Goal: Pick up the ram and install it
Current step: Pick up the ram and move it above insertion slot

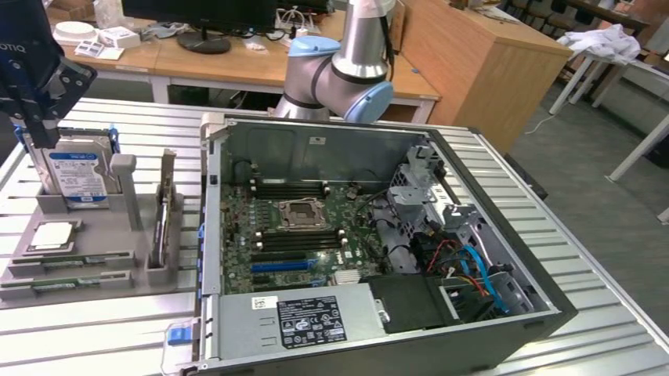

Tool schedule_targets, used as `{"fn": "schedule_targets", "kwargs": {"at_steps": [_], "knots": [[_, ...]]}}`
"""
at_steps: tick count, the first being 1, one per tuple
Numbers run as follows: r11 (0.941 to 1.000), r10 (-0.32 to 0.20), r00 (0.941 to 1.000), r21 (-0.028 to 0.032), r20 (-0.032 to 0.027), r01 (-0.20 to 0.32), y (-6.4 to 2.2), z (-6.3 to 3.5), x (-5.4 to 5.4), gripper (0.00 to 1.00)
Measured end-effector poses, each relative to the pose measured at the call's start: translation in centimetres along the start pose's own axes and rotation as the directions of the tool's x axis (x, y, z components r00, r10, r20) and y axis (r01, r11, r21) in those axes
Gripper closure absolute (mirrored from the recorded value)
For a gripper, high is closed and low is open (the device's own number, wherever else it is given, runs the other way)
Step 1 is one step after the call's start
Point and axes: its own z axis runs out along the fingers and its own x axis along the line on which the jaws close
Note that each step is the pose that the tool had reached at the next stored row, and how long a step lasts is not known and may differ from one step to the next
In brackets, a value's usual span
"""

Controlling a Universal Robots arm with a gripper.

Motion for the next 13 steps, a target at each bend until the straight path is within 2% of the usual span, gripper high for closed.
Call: {"fn": "schedule_targets", "kwargs": {"at_steps": [4,7,10,13], "knots": [[0.9988,-0.049,0.9988,-0.0011,-0.0022,0.049,0.00,0.00,0.00,0.89],[0.9950,-0.100,0.9950,-0.0024,-0.0044,0.100,0.00,0.01,0.01,0.89],[0.9880,-0.155,0.9880,-0.0039,-0.0067,0.155,0.00,0.01,0.01,0.89],[0.9782,-0.208,0.9782,-0.0054,-0.0088,0.208,0.00,0.02,0.01,0.89]]}}
